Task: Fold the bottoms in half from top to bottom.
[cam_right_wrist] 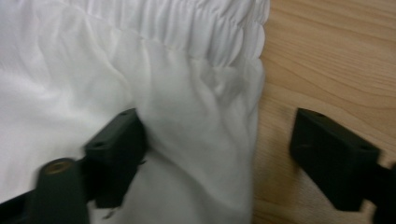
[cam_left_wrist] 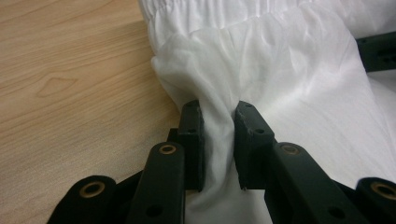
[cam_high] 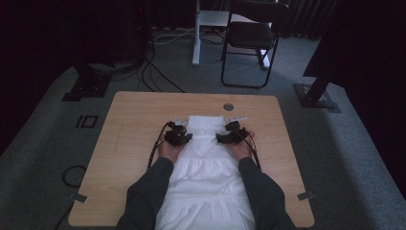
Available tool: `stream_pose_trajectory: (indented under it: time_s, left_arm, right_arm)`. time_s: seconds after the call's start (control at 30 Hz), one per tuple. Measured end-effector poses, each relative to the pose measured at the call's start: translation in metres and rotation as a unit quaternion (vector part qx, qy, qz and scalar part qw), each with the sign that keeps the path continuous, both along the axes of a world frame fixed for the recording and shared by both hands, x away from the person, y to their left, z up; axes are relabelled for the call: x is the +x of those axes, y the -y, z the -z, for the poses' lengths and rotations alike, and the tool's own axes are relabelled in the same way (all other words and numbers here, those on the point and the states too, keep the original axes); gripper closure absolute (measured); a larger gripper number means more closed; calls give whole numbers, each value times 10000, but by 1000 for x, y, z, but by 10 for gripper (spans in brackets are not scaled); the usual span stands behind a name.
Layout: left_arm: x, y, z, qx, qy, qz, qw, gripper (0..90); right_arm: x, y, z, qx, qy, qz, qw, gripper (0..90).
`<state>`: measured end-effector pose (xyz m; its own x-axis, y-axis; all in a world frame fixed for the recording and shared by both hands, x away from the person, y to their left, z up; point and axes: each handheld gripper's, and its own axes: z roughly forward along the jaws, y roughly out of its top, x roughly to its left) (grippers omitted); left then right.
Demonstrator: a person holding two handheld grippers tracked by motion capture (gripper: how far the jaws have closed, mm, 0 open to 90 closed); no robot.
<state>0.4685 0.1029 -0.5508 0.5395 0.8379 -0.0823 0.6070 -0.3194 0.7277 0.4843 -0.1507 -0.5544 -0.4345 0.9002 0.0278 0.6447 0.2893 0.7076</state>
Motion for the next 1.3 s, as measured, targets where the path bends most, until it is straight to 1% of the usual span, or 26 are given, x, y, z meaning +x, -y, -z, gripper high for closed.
stream_pose_trajectory:
  time_s: [0.03,0.1,0.17,0.2,0.23,0.33,0.37,0.4,0.43,0.47,0.53,0.6,0.67,0.73,0.8,0.87,0.9,0.93,0.97,1.03,1.1,1.13,1.2,1.23,1.3]
  left_arm:
    - [0,0,0,-4,7,-11,10000,749]
    - [0,1,0,16,-2,-25,10000,749]
    - [0,1,0,-13,-23,-32,10000,757]
    - [0,1,0,-57,-61,-24,10000,778]
    - [0,1,0,-110,-88,-30,9999,802]
    - [1,-1,-1,-192,-170,-29,9997,835]
    - [2,-2,-3,-178,-144,6,9997,840]
    - [3,-4,-4,-204,-108,23,9997,842]
    - [3,-5,-7,-245,-78,57,9997,844]
    - [5,-6,-11,-296,-15,61,9995,846]
    - [7,-7,-25,-411,141,35,9990,851]
    - [9,-6,-43,-505,342,26,9981,852]
    - [11,-5,-64,-538,584,70,9968,853]
    - [13,-5,-85,-587,803,115,9950,853]
    - [16,-5,-105,-611,1011,160,9929,853]
    - [19,-6,-125,-614,1194,189,9908,853]
    - [21,-6,-134,-620,1263,187,9899,853]
    - [22,-6,-141,-628,1309,176,9892,853]
    - [22,-6,-146,-628,1337,176,9889,852]
    - [22,-6,-151,-622,1378,192,9883,852]
    - [21,-7,-152,-628,1368,195,9884,851]
    - [19,-8,-150,-584,1325,239,9892,850]
    - [14,-8,-148,-571,1258,298,9900,850]
    - [11,-9,-147,-562,1254,330,9900,849]
    - [1,-11,-147,-655,1289,431,9885,848]
  right_arm:
    - [-2,-3,0,45,73,-32,10000,363]
    - [-6,-8,-1,71,143,-209,9997,549]
    - [-7,-11,-3,147,75,-199,9997,729]
    - [-5,-11,-3,243,1,-190,9995,802]
    - [-4,-10,-3,399,-106,-180,9990,829]
    - [2,-3,-5,702,-395,-180,9966,846]
    - [3,0,-6,838,-440,-182,9953,847]
    - [3,3,-8,947,-436,-194,9944,847]
    - [3,6,-10,1009,-368,-237,9939,847]
    - [3,8,-15,1007,-278,-294,9941,846]
    - [2,8,-25,905,-35,-367,9952,846]
    - [2,8,-39,765,172,-350,9963,846]
    - [4,10,-54,797,367,-309,9957,846]
    - [5,13,-72,919,554,-290,9938,845]
    - [5,17,-93,1017,826,-297,9909,845]
    - [3,18,-115,1017,1197,-326,9870,844]
    - [3,17,-125,994,1343,-330,9854,843]
    - [2,17,-134,971,1442,-351,9841,843]
    - [2,17,-141,952,1493,-364,9835,842]
    - [3,17,-150,883,1548,-418,9831,840]
    - [2,17,-153,876,1521,-468,9834,839]
    - [0,17,-153,887,1501,-498,9834,839]
    - [-4,17,-151,886,1434,-539,9842,838]
    - [-8,18,-149,855,1401,-557,9849,838]
    - [-16,19,-147,906,1357,-580,9849,839]
